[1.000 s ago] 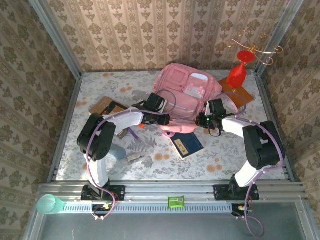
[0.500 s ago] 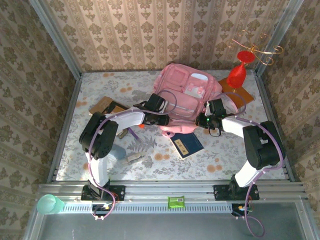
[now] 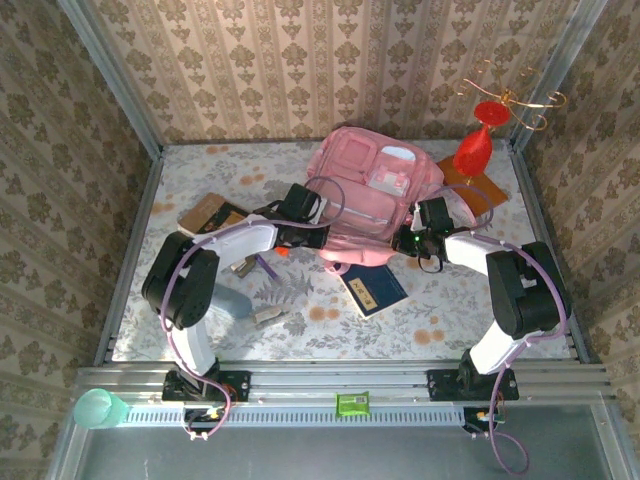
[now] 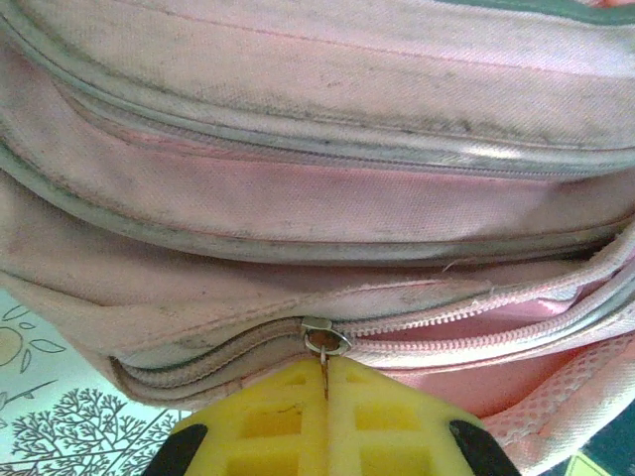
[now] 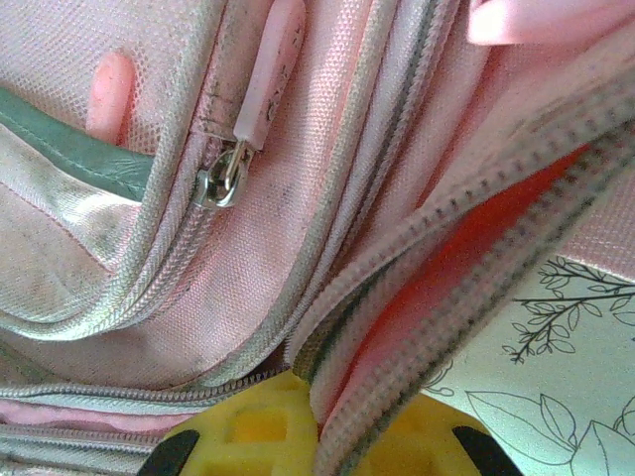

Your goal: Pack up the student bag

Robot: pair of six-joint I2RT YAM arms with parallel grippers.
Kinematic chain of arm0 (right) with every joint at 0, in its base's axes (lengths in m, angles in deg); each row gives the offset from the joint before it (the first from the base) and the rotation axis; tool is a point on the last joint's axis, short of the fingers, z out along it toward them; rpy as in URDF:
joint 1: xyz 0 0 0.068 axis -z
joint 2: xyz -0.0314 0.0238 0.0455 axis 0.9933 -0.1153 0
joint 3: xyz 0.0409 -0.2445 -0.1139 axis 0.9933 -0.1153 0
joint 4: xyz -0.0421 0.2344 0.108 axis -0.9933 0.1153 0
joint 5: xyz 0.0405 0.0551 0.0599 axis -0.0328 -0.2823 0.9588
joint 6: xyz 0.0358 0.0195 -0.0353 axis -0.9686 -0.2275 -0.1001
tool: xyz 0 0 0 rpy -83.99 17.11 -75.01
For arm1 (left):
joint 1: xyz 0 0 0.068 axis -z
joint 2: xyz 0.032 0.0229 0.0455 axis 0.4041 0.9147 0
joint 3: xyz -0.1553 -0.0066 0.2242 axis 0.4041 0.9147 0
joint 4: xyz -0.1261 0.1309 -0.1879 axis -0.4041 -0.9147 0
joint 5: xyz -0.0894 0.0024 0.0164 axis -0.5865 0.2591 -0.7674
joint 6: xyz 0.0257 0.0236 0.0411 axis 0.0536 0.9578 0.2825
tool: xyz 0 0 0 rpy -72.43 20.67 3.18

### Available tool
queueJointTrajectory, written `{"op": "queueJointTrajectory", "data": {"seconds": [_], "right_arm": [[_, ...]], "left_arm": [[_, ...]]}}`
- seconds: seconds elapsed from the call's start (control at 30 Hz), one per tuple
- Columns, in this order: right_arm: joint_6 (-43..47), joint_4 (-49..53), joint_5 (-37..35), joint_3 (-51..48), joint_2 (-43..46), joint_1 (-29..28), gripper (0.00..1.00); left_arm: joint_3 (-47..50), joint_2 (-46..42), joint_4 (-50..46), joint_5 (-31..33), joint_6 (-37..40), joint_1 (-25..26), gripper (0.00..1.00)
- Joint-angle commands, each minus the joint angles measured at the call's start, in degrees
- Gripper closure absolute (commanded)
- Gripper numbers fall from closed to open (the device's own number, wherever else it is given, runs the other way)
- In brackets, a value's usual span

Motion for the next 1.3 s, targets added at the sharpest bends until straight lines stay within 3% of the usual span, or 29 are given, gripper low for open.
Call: {"op": "queueJointTrajectory", "data": {"seconds": [0.0,0.37,0.47,0.6,0.7,0.77,0.83,0.93,1.27], "right_arm": [[1.04,-0.46,-3.54,-0.52,0.60,1.72,1.00],[1.03,-0.44,-3.74,-0.62,1.98,3.49,1.00],[0.98,-0.45,-3.91,-0.23,2.04,3.80,1.00],[0.76,-0.73,-3.38,0.31,1.90,3.93,1.00],[0.08,-1.54,-2.02,0.13,1.62,3.86,1.00],[0.01,-1.75,-1.84,-0.22,1.47,3.80,1.00],[0.01,-2.06,-1.92,-0.51,1.30,3.85,1.00],[-0.18,-2.54,-1.65,-0.73,0.73,3.85,1.00],[-0.01,-2.25,-0.72,0.16,0.10,3.85,1.00]], "left_arm": [[1.70,-1.07,-4.63,6.17,3.26,-1.89,1.00],[2.46,-0.94,-6.31,17.33,5.96,-3.76,1.00],[2.37,-0.98,-5.97,17.85,5.87,-4.44,1.00],[3.07,-2.72,-3.01,8.94,5.06,-5.83,1.00],[4.19,-4.80,0.45,-5.02,2.32,-5.98,1.00],[5.47,-6.32,2.80,-8.97,-0.66,-4.40,0.86],[5.52,-7.01,2.72,-7.24,-1.50,-1.71,0.72],[4.63,-6.09,2.05,-4.33,-2.74,0.97,0.64],[-0.97,0.66,-0.77,0.14,-2.40,2.06,0.62]]}}
